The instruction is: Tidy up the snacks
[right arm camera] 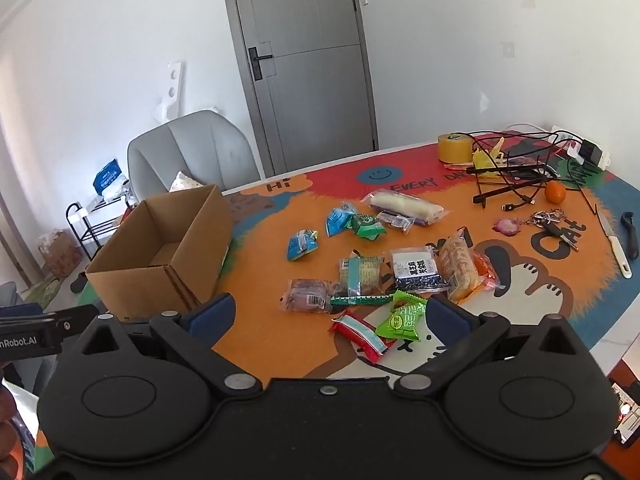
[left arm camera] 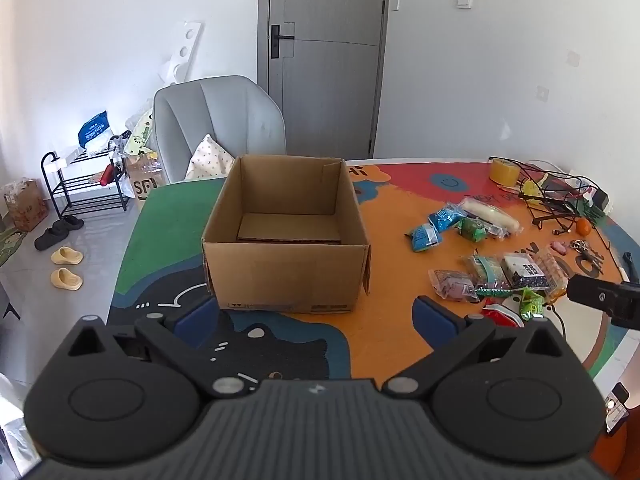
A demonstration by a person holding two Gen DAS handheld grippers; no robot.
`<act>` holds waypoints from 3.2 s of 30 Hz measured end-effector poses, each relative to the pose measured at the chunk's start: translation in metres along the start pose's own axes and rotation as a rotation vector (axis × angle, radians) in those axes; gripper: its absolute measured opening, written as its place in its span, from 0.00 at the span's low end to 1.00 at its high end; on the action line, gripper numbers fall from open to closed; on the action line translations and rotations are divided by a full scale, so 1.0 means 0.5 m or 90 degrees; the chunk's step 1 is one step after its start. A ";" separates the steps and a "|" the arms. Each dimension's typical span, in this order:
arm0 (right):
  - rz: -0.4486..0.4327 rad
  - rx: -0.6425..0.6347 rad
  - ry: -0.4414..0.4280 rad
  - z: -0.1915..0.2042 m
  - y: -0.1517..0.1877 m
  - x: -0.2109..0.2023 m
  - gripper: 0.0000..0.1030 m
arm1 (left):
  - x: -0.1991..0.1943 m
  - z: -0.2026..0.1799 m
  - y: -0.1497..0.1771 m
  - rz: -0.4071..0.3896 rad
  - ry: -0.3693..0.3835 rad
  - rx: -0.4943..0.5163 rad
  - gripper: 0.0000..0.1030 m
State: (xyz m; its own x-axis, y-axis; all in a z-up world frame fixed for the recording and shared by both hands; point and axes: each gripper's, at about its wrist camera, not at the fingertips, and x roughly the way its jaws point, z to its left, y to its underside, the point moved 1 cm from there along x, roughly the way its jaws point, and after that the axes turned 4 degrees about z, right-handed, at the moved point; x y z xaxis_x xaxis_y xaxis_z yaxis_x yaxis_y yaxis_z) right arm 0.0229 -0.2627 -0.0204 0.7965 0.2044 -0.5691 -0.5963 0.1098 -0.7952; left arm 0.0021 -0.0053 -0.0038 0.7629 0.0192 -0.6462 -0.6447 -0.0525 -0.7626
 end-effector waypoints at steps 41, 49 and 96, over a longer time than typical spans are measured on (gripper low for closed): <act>-0.007 -0.028 0.018 0.029 0.000 -0.014 1.00 | -0.012 0.009 0.012 -0.005 0.009 0.000 1.00; -0.006 -0.026 0.018 0.030 0.002 -0.012 1.00 | -0.012 0.007 0.012 -0.005 0.010 0.002 1.00; 0.038 0.026 0.024 -0.135 0.028 0.102 1.00 | 0.093 -0.141 0.003 -0.034 0.078 0.020 0.99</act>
State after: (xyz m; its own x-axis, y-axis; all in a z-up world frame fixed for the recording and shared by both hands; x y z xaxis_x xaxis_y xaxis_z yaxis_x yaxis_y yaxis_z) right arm 0.0617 -0.3165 -0.0748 0.7626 0.1746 -0.6229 -0.6453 0.1387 -0.7512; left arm 0.0398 -0.0750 -0.0330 0.7953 -0.1015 -0.5976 -0.6024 -0.0232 -0.7978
